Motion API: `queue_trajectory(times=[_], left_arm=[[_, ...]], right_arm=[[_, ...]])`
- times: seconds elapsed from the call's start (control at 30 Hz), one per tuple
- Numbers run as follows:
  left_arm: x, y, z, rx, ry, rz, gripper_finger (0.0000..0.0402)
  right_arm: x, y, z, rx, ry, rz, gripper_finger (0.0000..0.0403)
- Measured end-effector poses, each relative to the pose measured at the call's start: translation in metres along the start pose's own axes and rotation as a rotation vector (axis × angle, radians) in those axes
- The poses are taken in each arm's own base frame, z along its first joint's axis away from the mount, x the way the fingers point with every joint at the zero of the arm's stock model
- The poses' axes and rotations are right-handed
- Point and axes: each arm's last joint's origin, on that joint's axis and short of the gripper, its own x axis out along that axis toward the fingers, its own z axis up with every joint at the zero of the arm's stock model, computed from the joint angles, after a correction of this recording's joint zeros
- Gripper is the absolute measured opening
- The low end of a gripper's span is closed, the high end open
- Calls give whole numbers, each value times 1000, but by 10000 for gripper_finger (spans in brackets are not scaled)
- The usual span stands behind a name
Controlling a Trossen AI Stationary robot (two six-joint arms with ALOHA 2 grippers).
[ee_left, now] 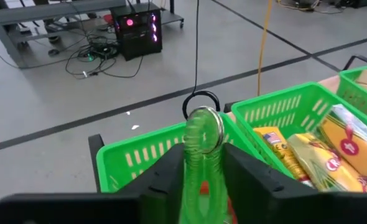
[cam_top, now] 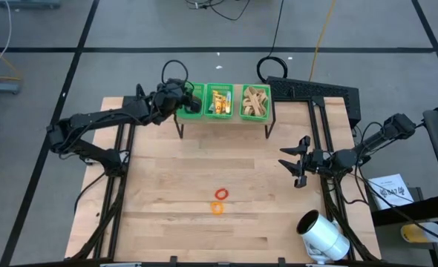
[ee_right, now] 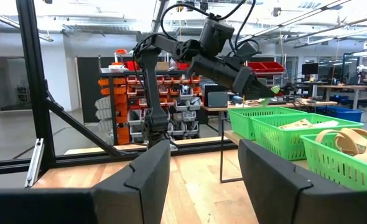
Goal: Pick & Place Office Desk Supplies
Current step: Put the green spring keychain into the left green bin on the shelf, then put the orange spring keychain into the left green bin on the shelf
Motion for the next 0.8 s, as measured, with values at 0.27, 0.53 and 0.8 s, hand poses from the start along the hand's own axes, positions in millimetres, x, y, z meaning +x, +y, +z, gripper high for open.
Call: queue_trajectory(times=[0.27, 0.53, 0.8], left_arm=[[1, 1, 0, 7, 0, 4, 203], [-3, -4, -1, 67, 13, -55, 243], [-35, -34, -4, 156, 77, -558, 246]], right_arm=[[0, 0, 0, -1, 0, 0, 183], [0, 0, 0, 1, 0, 0, 183], [0, 0, 0, 1, 0, 0, 183]])
